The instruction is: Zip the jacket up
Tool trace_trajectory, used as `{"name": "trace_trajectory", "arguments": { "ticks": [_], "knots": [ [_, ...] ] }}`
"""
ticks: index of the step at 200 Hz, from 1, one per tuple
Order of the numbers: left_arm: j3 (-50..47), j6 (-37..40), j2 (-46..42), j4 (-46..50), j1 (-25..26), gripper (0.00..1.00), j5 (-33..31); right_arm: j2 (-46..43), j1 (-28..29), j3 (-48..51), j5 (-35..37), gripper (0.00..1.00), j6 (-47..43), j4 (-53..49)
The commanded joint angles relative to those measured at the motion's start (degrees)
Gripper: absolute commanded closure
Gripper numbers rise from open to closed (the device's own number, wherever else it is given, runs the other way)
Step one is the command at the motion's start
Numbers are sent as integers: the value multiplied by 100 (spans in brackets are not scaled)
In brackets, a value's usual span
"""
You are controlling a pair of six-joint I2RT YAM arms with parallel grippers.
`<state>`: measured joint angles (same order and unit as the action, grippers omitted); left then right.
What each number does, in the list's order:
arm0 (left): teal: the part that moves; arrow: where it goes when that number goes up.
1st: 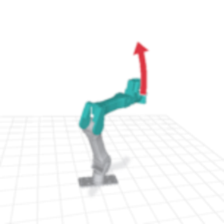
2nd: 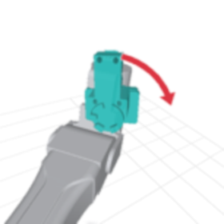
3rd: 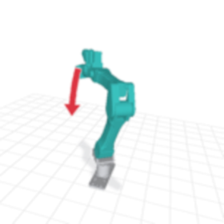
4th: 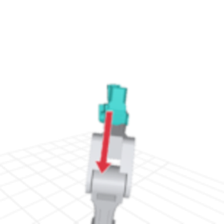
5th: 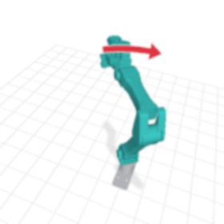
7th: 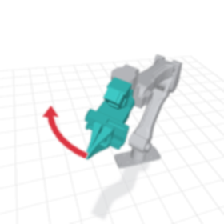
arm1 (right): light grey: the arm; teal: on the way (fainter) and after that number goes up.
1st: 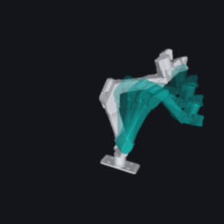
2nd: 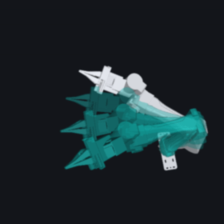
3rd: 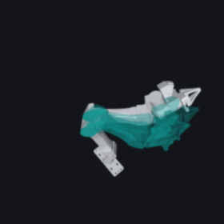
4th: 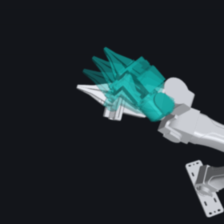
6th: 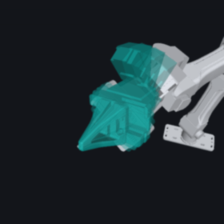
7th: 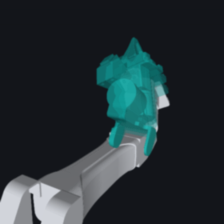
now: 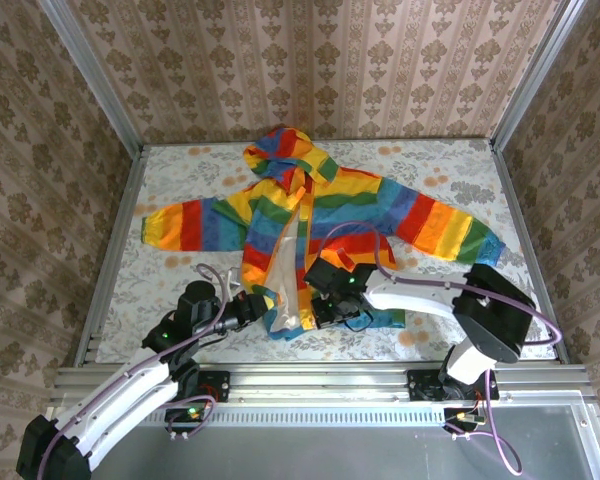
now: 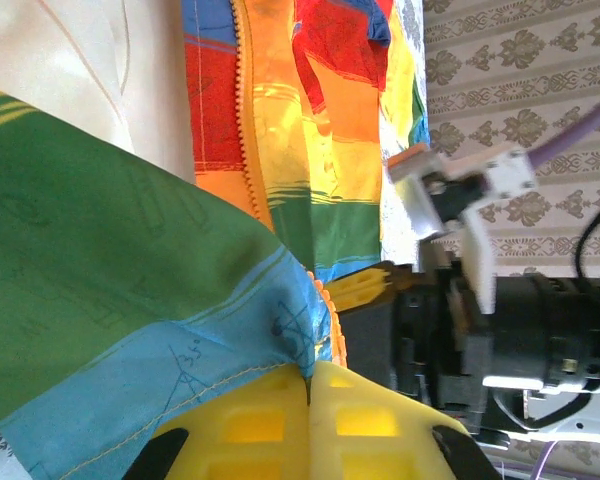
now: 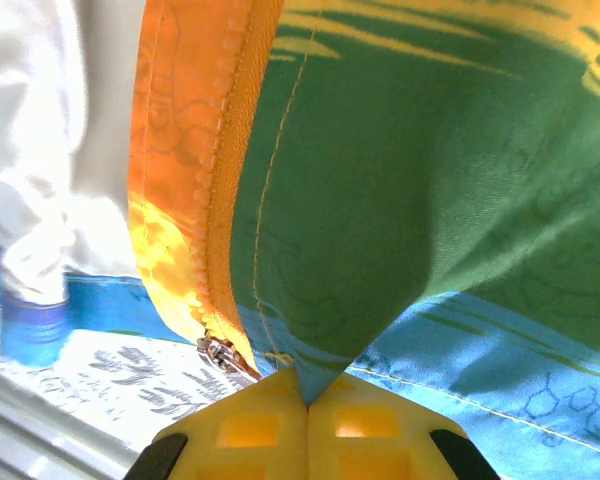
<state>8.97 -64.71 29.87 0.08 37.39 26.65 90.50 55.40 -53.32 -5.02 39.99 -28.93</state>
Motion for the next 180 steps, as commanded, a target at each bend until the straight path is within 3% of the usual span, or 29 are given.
{"name": "trace_trajectory", "arguments": {
  "ticks": [1,44,112,180],
  "knots": [
    [64,173,-51,2,-47,100,-55,-379,24,-36,291,100,-164,-153],
    [283,279,323,-151,195,100,-237,-492,24,-220,156,100,-247,-545],
    [456,277,1810,-1443,1615,100,-1468,-335,6,-241,-134,100,-274,-520],
    [421,110,3448,-2771,2086,100,-1626,-122,-72,-140,-467,88,-316,-285]
  ]
}}
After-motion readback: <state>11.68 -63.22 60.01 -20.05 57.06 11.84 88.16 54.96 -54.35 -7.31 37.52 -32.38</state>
